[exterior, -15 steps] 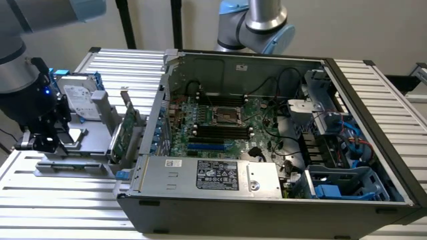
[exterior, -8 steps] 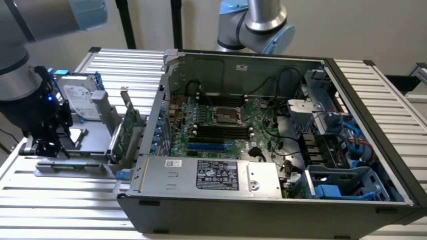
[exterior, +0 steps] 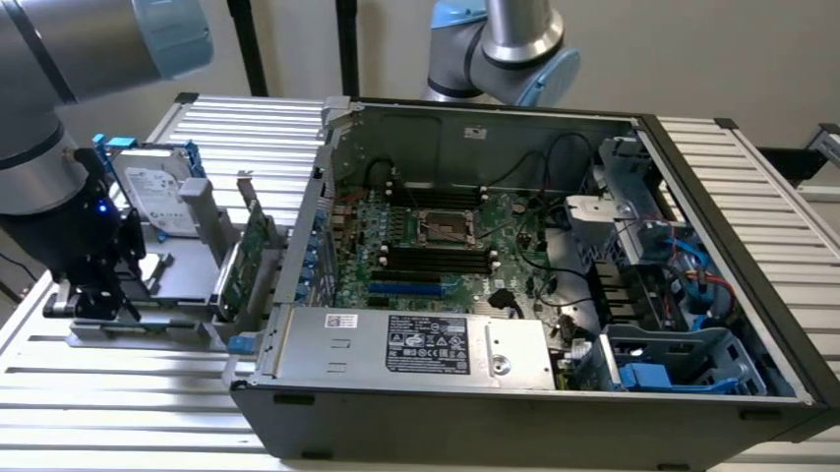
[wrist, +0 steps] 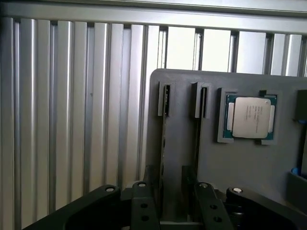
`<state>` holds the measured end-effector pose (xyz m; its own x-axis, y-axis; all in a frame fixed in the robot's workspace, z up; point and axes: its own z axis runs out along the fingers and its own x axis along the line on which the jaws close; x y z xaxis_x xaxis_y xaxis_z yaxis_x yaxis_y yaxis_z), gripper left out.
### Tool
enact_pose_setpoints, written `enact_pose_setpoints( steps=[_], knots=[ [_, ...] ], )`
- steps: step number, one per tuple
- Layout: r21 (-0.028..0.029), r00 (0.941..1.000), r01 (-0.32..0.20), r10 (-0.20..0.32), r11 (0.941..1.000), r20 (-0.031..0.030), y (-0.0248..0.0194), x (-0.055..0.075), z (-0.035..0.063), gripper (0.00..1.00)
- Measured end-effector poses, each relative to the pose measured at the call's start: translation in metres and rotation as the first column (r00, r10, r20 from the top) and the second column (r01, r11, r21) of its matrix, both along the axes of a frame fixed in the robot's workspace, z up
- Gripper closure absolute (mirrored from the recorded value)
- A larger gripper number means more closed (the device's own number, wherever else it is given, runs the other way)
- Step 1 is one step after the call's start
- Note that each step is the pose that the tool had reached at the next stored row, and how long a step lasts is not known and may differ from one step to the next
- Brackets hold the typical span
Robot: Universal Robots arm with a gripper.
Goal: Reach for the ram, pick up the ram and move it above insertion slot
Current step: 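Pick up the ram and move it above insertion slot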
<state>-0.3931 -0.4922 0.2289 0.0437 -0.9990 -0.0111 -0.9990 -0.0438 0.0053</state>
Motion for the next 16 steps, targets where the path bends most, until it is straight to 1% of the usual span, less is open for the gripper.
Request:
enact_pose_setpoints(
  steps=[8,16],
  knots=[
    [0.0000,0.9999,0.011,-0.011,0.9999,0.0000,-0.0014,-0.001,-0.0134,0.64],
    [0.0000,0.9998,0.021,-0.021,0.9998,0.0000,-0.0020,-0.001,-0.0201,0.64]
  ],
)
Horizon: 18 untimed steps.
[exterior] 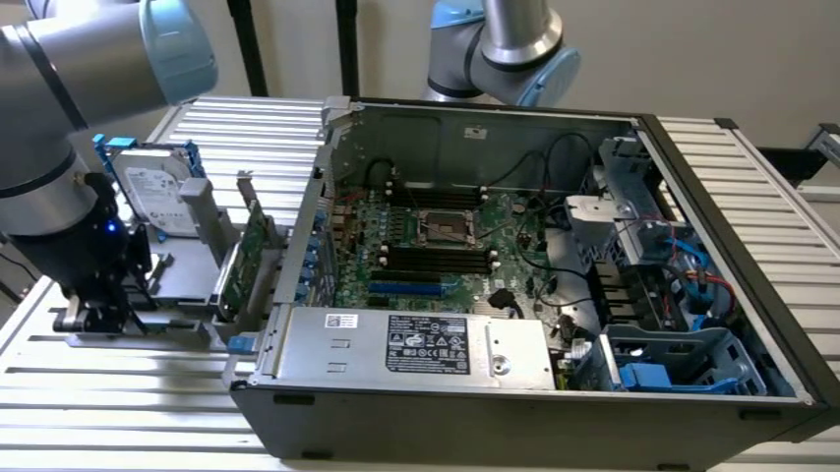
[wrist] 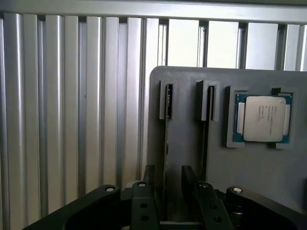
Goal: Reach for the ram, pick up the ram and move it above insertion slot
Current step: 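Pick up the ram and move it above insertion slot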
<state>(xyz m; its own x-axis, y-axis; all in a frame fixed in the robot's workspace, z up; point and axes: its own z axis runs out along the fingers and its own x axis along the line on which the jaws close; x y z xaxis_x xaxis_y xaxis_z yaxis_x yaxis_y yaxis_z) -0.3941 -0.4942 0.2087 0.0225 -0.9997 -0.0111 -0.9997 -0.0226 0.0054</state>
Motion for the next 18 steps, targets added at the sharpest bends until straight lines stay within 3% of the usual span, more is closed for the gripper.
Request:
enact_pose_setpoints(
  steps=[12,15,17,18],
  knots=[
    [-0.0002,1.0000,0.009,-0.009,1.0000,-0.0002,-0.0003,-0.0003,-0.0092,0.64],
    [-0.0001,1.0000,0.009,-0.009,1.0000,0.0000,-0.0002,-0.0003,-0.0094,0.72],
    [-0.0001,1.0000,0.009,-0.009,1.0000,-0.0001,-0.0002,-0.0004,-0.0094,0.84],
    [0.0000,1.0000,0.009,-0.009,1.0000,-0.0001,-0.0002,-0.0003,-0.0094,0.84]
  ],
)
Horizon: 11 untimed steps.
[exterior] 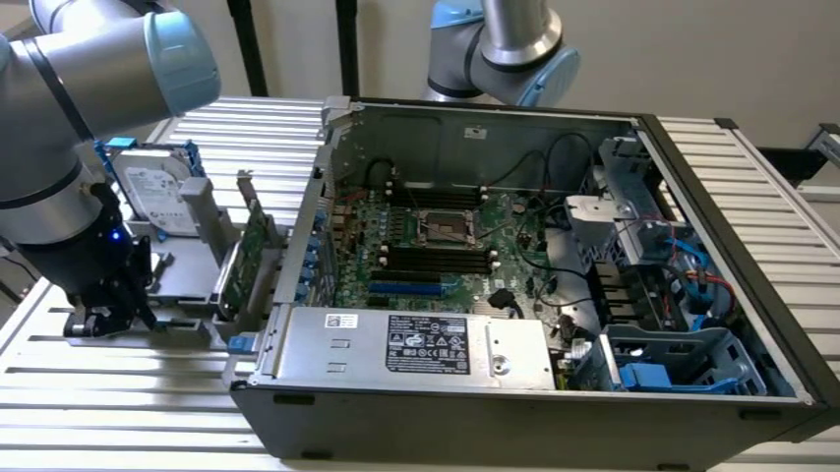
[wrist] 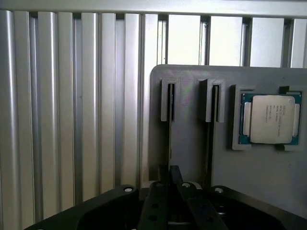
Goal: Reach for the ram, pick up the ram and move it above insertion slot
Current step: 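Pick up the ram and move it above insertion slot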
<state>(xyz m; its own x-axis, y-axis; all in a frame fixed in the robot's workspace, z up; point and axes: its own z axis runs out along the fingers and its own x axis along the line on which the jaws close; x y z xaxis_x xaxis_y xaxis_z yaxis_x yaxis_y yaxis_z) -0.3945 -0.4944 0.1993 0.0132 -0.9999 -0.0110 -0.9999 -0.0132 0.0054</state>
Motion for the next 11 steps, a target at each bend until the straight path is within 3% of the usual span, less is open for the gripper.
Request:
enact_pose_setpoints(
  steps=[11],
  knots=[
    [0.0000,1.0000,0.000,0.000,1.0000,0.0000,0.0000,0.0000,0.0000,0.87]
  ],
)
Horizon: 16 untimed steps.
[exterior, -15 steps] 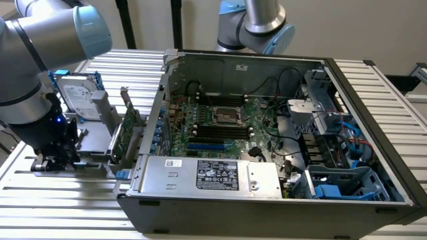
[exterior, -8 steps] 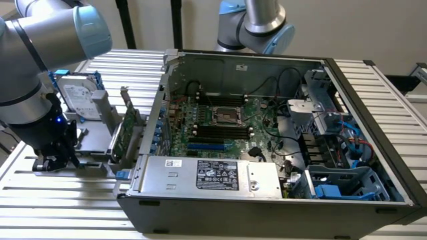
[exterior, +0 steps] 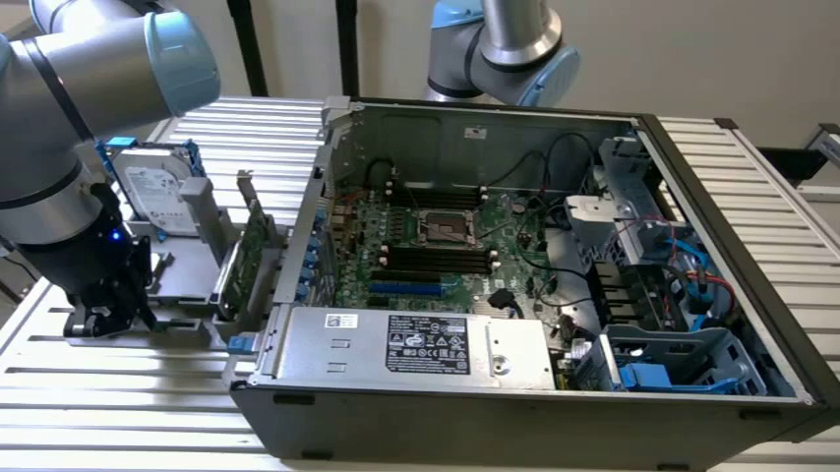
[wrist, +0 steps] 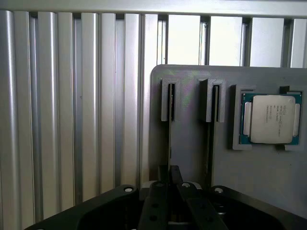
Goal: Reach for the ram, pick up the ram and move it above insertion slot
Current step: 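Pick up the ram and move it above insertion slot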
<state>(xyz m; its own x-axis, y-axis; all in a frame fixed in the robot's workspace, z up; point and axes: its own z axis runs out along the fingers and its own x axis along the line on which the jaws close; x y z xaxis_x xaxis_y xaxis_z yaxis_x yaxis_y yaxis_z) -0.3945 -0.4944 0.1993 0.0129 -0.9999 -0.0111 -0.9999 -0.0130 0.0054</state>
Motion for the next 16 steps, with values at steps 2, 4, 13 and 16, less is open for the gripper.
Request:
enact_pose_setpoints(
  steps=[2,4,13,16],
  knots=[
    [0.0000,1.0000,0.000,0.000,1.0000,0.0000,0.0000,0.000,0.0000,0.87],
    [0.0001,1.0000,0.000,0.000,1.0000,0.0001,0.0000,0.000,0.0000,0.87],
    [0.0000,1.0000,0.000,0.000,1.0000,0.0001,0.0000,0.000,0.0202,0.87],
    [0.0000,1.0000,0.000,0.000,1.0000,0.0000,0.0000,0.000,0.0335,0.87]
  ],
)
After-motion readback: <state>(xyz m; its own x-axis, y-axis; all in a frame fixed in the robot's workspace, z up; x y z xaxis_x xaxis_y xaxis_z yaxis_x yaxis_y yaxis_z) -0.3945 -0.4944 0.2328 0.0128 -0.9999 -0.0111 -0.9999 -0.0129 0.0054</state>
